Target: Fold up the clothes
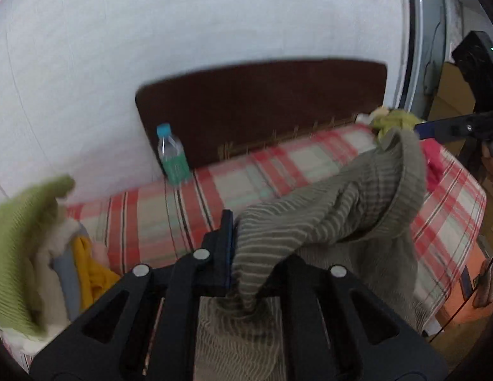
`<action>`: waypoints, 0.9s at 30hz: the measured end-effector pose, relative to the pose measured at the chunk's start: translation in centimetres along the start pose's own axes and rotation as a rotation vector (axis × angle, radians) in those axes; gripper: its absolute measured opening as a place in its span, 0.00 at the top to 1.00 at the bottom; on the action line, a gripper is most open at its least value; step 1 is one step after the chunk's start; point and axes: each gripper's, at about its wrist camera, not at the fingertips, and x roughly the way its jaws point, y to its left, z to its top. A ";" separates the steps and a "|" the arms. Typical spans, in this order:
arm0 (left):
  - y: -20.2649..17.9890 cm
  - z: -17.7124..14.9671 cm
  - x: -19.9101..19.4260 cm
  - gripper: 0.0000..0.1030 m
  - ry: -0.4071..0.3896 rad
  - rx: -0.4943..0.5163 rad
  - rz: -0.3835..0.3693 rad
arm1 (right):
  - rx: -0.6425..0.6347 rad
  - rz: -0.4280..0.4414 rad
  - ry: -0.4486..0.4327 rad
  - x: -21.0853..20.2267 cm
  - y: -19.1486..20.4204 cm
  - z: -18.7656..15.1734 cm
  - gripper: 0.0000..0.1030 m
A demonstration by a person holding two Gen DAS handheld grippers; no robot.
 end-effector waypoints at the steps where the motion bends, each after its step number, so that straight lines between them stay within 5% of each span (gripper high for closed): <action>1: 0.5 -1.5 2.8 0.91 0.060 -0.020 -0.003 | 0.018 -0.015 0.038 1.5 -1.6 -1.5 0.36; 4: 1.5 -3.4 6.8 0.91 0.159 -0.061 -0.005 | 0.093 -0.038 0.123 5.0 -6.3 -6.0 0.35; 8: 1.6 -3.4 7.0 0.91 0.171 -0.071 -0.002 | 0.199 -0.062 0.162 7.1 -11.2 -10.9 0.35; 12: 1.6 -2.6 6.6 0.90 0.166 -0.051 -0.016 | 0.174 -0.044 0.171 9.0 -12.1 -13.5 0.35; 16: 1.0 -3.5 7.1 0.49 0.184 0.018 -0.022 | 0.102 -0.071 0.183 11.6 -11.3 -13.6 0.34; 18: 0.3 -4.1 7.4 0.44 0.176 0.066 -0.014 | 0.078 -0.066 0.186 12.3 -10.9 -13.6 0.33; 19: 0.1 -4.4 7.5 0.44 0.184 0.085 -0.018 | 0.067 -0.066 0.184 12.4 -10.7 -13.6 0.36; 22: -0.2 -5.1 8.6 0.48 0.216 0.097 -0.015 | 0.032 -0.067 0.176 12.6 -10.3 -13.4 0.92; 24: -0.1 -5.1 9.4 0.78 0.240 0.087 -0.003 | 0.015 -0.092 0.155 12.1 -10.1 -13.0 0.92; 27: 0.2 -4.2 9.4 0.88 0.227 0.052 -0.006 | -0.021 -0.133 0.075 9.2 -9.4 -11.3 0.93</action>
